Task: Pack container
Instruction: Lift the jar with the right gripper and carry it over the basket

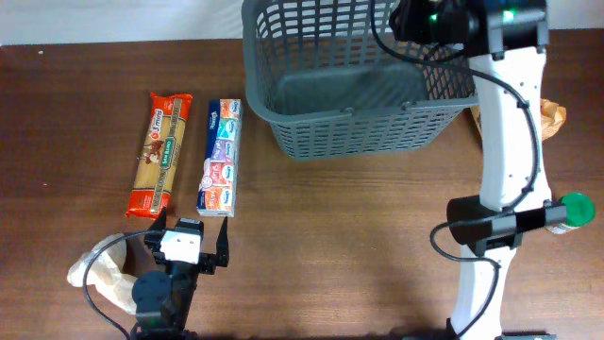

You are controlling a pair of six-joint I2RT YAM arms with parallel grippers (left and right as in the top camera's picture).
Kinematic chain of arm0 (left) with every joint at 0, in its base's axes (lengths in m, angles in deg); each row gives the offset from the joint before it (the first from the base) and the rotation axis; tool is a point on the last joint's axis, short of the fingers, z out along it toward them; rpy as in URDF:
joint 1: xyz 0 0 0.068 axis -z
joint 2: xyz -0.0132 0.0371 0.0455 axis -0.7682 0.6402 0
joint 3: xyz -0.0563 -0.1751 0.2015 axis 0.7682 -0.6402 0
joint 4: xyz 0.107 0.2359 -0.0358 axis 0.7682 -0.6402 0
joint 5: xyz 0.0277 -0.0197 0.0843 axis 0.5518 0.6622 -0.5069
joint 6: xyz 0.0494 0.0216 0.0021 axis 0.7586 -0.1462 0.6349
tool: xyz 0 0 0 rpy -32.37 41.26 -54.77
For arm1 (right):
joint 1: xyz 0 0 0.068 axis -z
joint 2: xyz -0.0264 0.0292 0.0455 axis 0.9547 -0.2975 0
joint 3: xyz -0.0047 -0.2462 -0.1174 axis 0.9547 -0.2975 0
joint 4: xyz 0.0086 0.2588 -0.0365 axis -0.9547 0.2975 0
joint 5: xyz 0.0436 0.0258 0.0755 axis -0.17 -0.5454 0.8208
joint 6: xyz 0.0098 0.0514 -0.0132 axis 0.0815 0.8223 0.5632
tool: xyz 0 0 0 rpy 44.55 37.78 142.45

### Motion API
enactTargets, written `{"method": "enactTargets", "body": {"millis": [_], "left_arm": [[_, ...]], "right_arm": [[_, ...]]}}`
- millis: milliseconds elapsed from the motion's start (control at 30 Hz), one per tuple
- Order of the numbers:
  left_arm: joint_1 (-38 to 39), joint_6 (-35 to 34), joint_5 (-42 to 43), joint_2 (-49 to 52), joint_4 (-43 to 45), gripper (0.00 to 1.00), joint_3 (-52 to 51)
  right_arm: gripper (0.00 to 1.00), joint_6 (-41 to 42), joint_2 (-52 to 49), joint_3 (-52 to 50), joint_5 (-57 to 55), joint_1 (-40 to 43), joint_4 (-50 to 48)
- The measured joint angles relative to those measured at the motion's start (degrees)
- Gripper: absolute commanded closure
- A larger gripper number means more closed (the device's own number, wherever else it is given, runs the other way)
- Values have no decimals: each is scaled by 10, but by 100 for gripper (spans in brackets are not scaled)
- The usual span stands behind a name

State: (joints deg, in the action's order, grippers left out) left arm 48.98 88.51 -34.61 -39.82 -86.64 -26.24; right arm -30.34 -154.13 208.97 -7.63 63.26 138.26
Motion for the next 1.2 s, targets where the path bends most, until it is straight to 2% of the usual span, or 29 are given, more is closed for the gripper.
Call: {"method": "enactTargets", "body": {"millis": [300, 733, 1200], "left_arm": [[0, 0, 0, 0, 0, 1, 0], [0, 0, 0, 0, 0, 1, 0], [0, 0, 0, 0, 0, 1, 0]], "right_arm": [[95, 0, -26, 0, -7, 0, 16], [94, 12, -92, 0, -11, 1, 101], [94, 12, -144, 0, 9, 40, 156]]}}
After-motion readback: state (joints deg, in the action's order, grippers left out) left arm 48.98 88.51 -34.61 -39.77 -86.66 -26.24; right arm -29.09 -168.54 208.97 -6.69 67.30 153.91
